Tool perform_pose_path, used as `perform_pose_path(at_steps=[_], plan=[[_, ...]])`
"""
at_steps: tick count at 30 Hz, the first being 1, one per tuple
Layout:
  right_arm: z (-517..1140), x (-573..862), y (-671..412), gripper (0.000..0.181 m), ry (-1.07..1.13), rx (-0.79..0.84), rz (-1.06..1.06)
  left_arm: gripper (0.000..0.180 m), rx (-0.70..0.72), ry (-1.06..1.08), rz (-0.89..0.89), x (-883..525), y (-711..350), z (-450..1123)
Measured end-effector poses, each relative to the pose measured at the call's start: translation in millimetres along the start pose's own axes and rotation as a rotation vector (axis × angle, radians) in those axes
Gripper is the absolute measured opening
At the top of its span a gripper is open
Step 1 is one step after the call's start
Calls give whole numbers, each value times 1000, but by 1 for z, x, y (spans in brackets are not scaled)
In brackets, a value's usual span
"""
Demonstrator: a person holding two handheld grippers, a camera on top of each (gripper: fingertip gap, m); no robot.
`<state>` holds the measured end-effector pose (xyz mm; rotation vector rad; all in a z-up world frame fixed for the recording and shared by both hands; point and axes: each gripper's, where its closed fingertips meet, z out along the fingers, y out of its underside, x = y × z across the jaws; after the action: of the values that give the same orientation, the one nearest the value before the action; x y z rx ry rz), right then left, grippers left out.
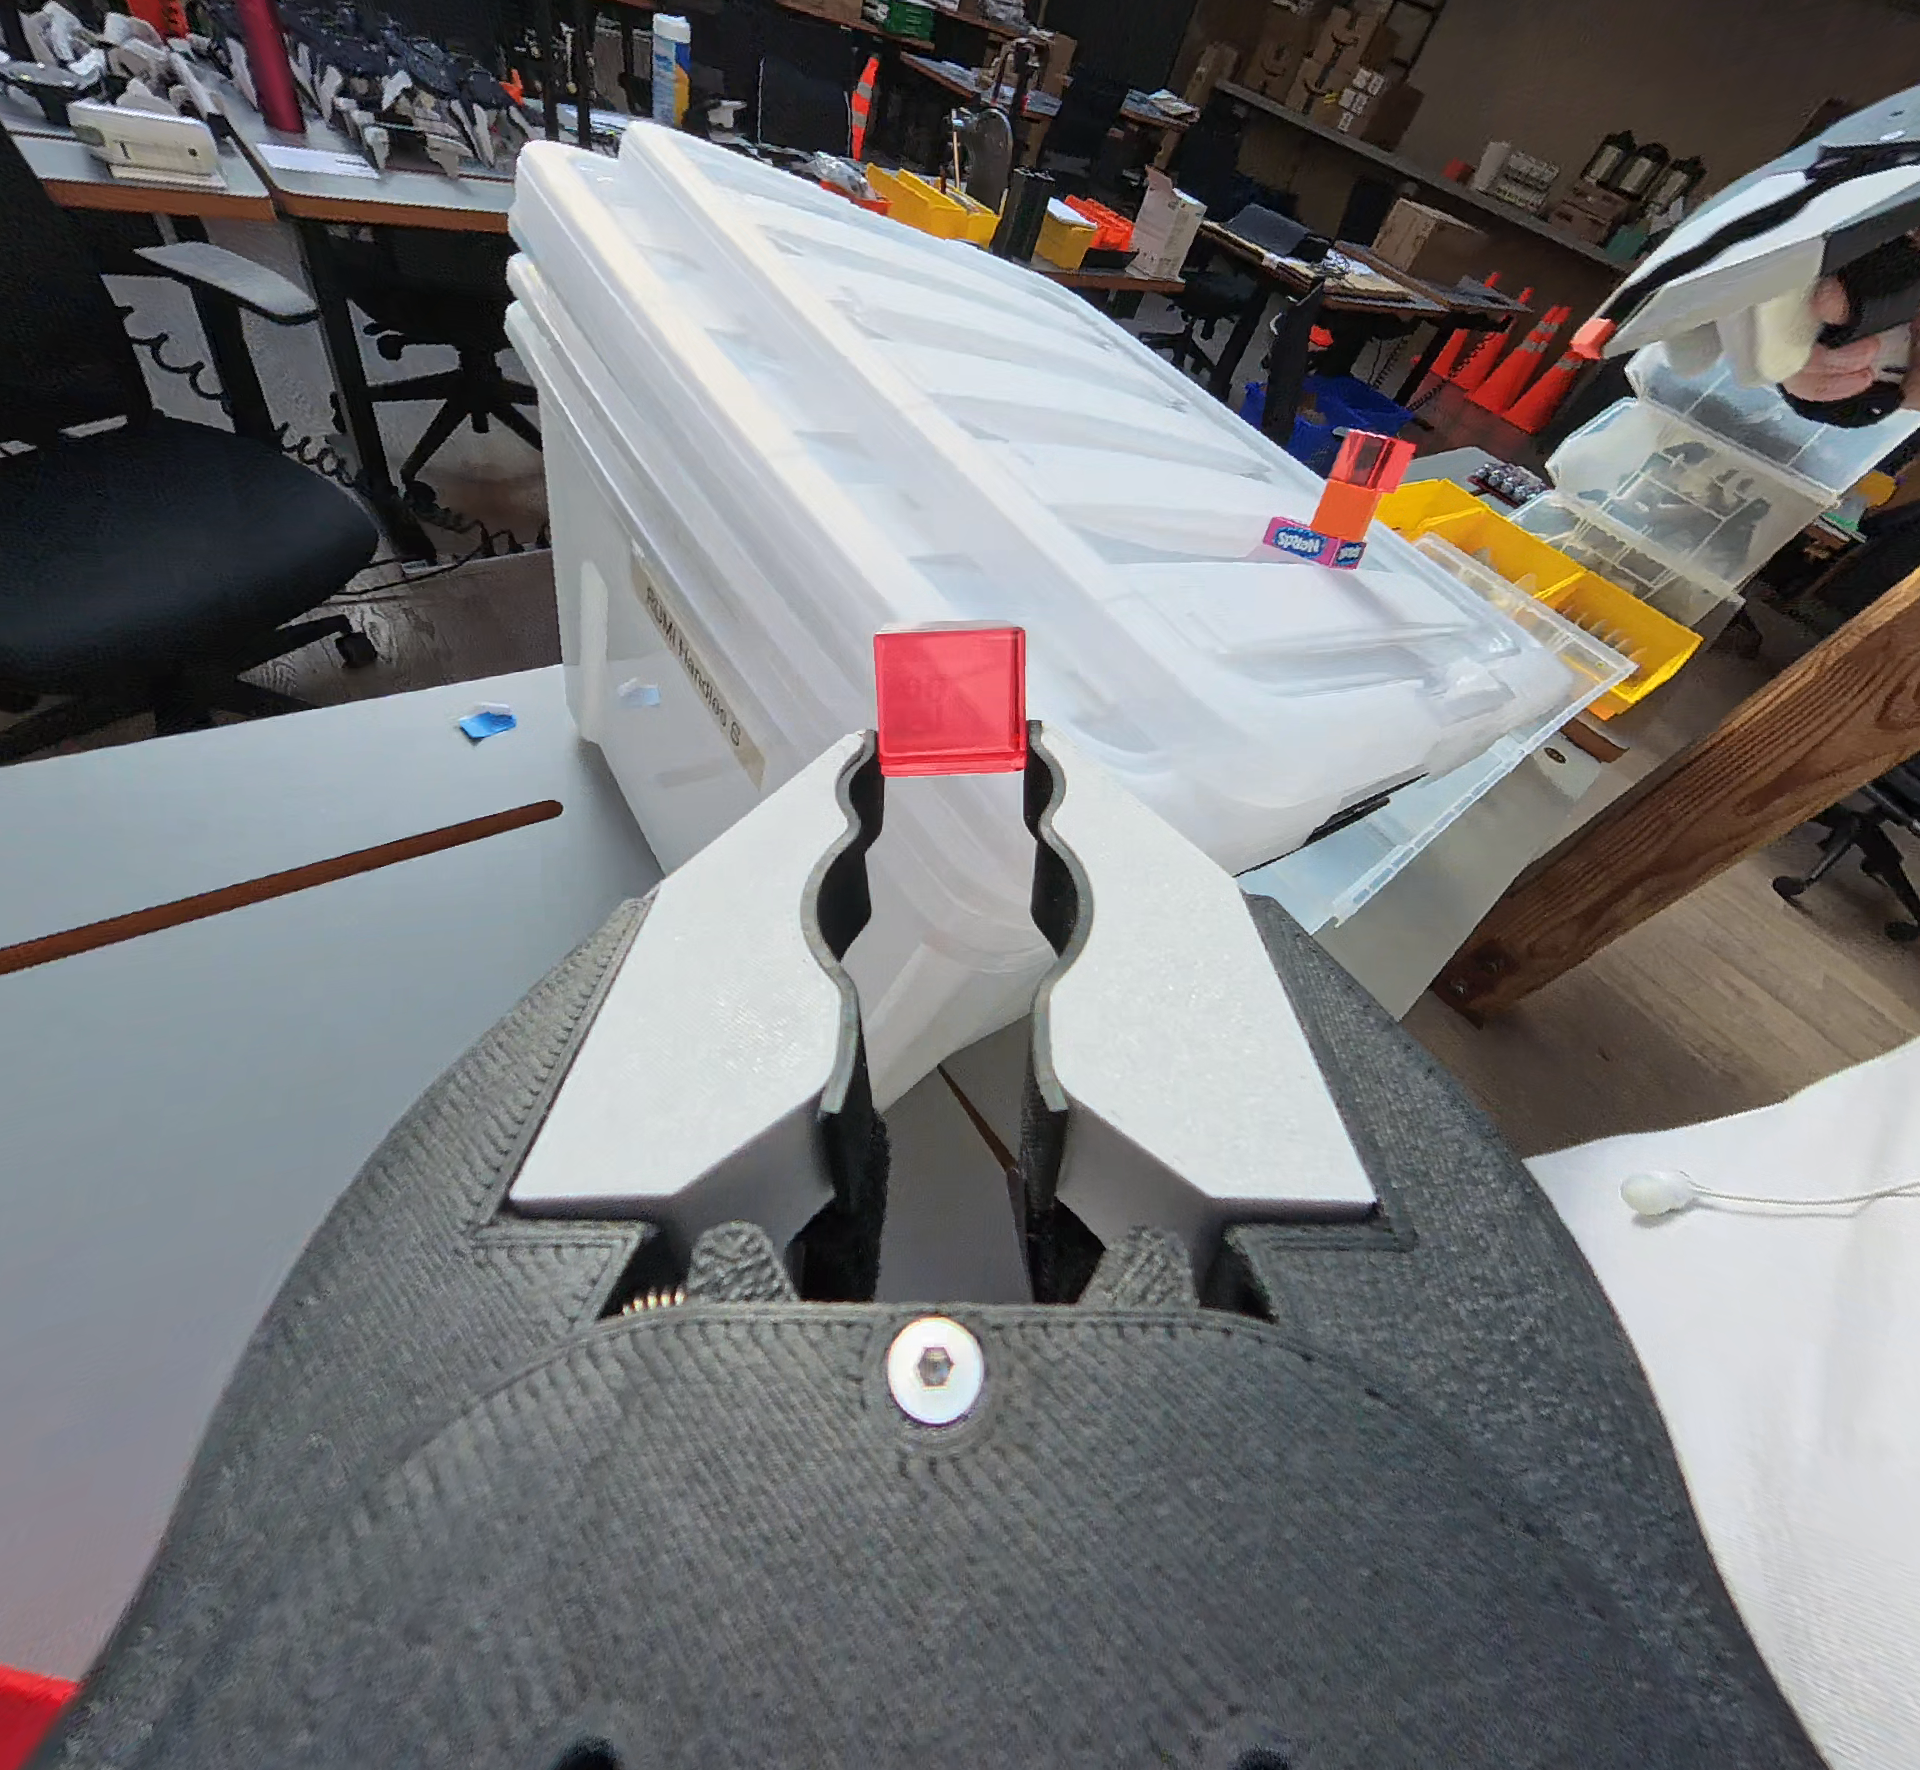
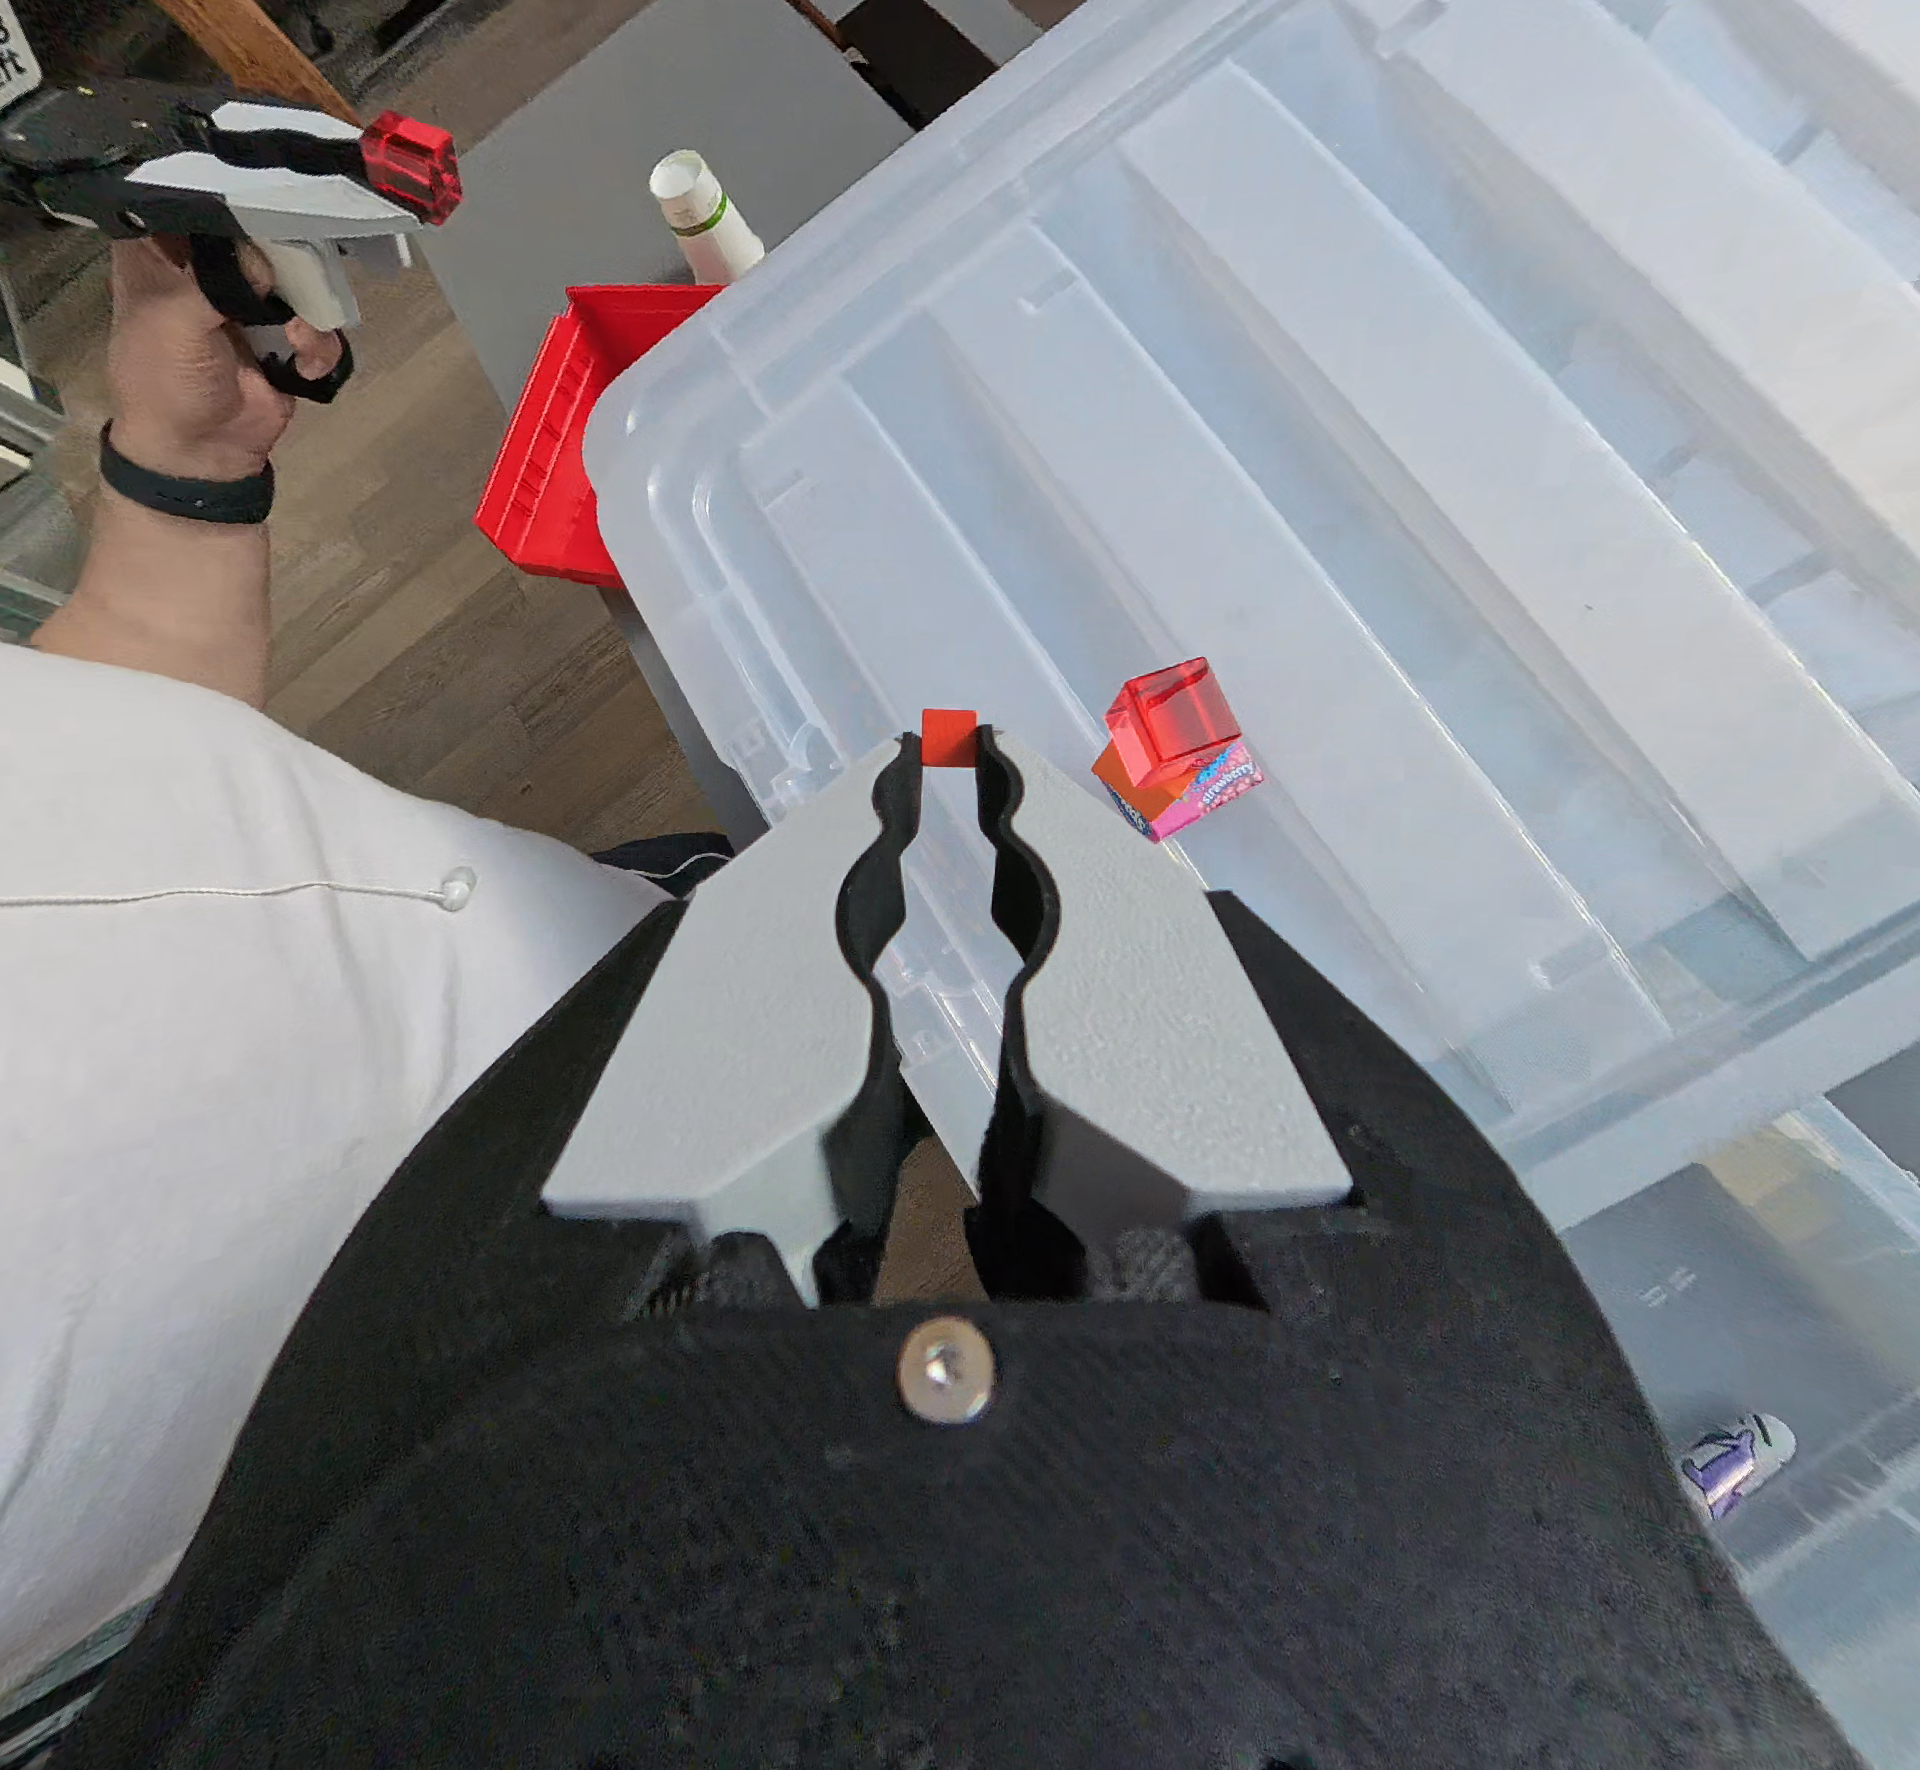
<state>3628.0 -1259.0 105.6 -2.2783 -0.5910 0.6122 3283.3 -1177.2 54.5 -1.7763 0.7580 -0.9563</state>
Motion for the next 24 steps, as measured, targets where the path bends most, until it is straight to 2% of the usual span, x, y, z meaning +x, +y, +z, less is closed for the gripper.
perform_pose_path(at_steps=[7,24], plan=[[31,42,13,8,-137,-228,-47,25,-29,130,52,87,-23,40],[50,53,19,9,-218,-307,-112,25,-8,111,47,112,-28,48]])
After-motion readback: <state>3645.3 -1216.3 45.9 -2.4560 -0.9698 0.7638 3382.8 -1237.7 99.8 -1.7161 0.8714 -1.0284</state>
